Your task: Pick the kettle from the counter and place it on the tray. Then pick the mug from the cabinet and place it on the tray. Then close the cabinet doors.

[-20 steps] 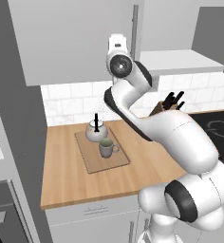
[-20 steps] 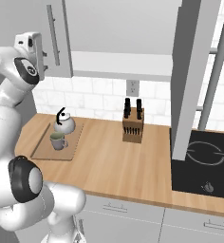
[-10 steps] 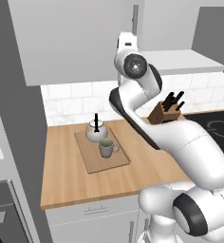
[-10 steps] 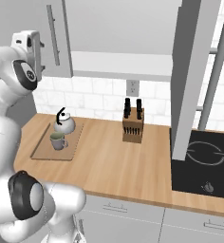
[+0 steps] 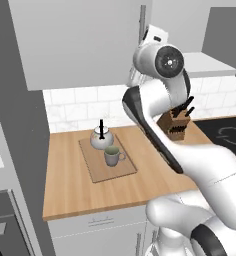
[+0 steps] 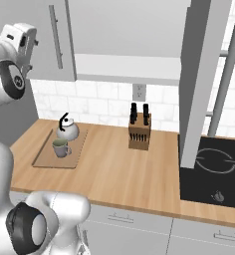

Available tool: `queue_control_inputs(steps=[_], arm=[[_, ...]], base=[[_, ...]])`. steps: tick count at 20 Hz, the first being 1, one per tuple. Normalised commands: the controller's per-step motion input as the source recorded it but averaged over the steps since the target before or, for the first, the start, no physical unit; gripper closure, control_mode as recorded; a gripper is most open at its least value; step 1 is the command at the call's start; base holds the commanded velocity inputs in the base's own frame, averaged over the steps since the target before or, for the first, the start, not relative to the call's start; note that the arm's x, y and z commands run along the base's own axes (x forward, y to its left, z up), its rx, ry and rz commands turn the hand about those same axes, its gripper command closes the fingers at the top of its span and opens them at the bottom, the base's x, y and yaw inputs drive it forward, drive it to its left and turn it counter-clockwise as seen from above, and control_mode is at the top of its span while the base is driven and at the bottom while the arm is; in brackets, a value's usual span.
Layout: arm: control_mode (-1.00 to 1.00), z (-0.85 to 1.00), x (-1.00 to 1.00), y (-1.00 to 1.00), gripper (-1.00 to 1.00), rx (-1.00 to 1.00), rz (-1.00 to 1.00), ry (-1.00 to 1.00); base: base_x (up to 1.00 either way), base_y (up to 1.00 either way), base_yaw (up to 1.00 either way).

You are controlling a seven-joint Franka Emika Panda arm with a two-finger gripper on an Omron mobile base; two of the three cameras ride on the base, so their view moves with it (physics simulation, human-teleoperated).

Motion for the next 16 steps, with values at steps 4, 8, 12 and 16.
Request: queue_control_inputs(steps=[4, 8, 12, 16], arm=[[-1.0, 0.1, -0.88, -0.11, -1.0, 0.68, -0.01, 0.0], [-1.0, 0.0, -0.79, -0.16, -1.0, 0.76, -0.14, 0.01], [-1.0, -0.09, -0.69, -0.01, -1.0, 0.66, -0.64, 0.05], [-1.0, -0.26, -0.45, 0.0, -1.0, 0.53, -0.89, 0.14]], base=[[0.0, 0.0, 0.0], [0.0, 0.0, 0.0], [0.0, 0.0, 0.0], [0.0, 0.0, 0.0]])
